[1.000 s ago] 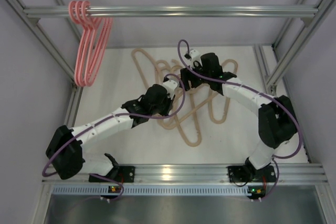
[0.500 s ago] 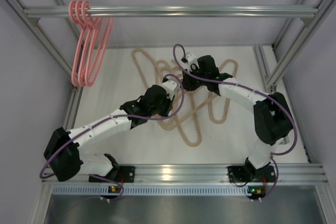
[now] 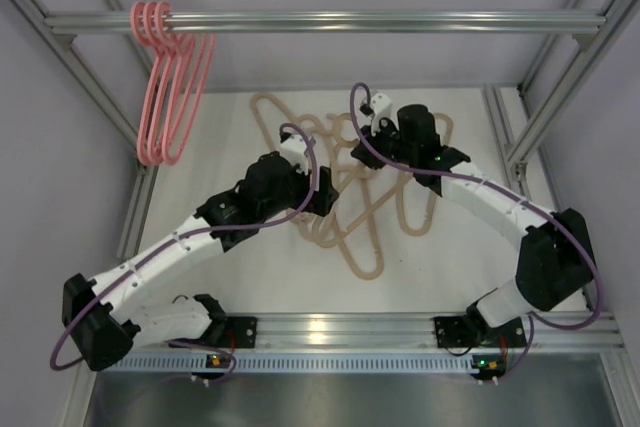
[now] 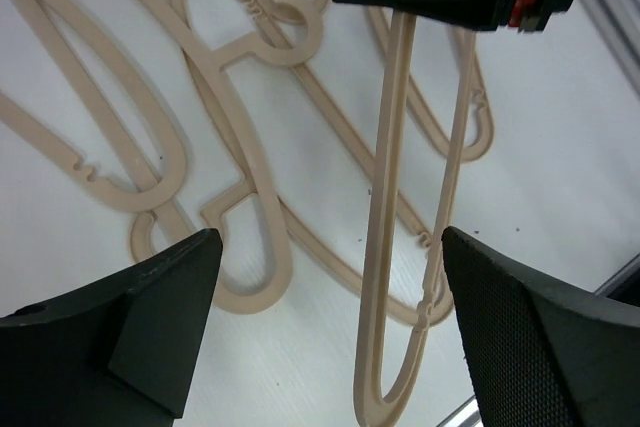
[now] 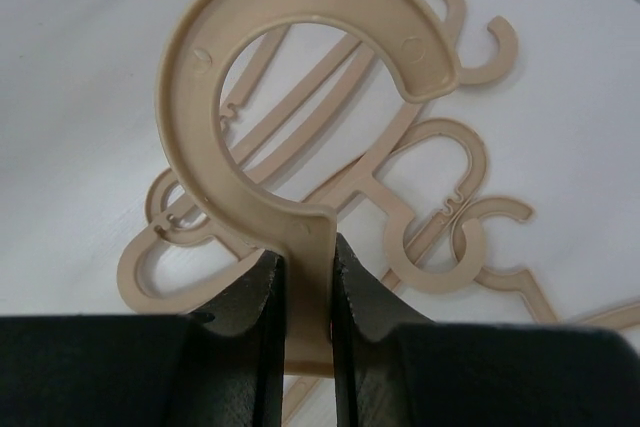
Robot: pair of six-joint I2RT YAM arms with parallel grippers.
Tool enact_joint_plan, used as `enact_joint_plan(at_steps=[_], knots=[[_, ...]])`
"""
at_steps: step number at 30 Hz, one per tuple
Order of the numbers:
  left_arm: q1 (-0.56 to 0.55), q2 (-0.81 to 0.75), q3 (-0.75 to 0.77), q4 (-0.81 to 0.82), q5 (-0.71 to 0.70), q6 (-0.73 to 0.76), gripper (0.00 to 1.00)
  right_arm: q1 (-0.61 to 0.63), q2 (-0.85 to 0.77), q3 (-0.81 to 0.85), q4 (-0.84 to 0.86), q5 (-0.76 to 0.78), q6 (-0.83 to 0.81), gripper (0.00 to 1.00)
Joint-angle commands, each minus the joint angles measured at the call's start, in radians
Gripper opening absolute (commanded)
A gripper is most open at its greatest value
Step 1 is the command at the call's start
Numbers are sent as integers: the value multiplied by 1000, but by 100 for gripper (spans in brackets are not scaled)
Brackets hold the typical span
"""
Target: Organize the hangers
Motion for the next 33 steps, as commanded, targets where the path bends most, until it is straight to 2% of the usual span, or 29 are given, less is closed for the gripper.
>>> enact_joint_plan(at_steps=[1, 9, 19, 23, 24, 27, 28, 29, 31, 33], knots=[[19, -39, 49, 16, 76, -79, 95, 10, -82, -56, 169, -17, 2, 0], [21, -19, 23, 36, 272, -148, 83, 10, -152, -95, 231, -16, 37, 0], [21, 14, -17, 73, 298, -149, 67, 10, -188, -112, 275, -13, 75, 0], [19, 17, -26, 82, 298, -148, 49, 10, -195, -116, 280, -10, 89, 0], [21, 14, -29, 87, 292, -146, 38, 10, -195, -122, 289, -10, 94, 0], [21, 2, -40, 85, 271, -140, 21, 10, -192, -129, 294, -6, 108, 0], [19, -3, -41, 85, 251, -138, 8, 10, -192, -130, 294, -6, 111, 0], [21, -7, -44, 85, 240, -129, 3, 10, -191, -133, 294, -6, 115, 0], [21, -27, -54, 84, 206, -122, 0, 10, -191, -136, 288, -3, 124, 3], [19, -53, -55, 73, 182, -105, 0, 10, -194, -139, 277, 3, 134, 12]])
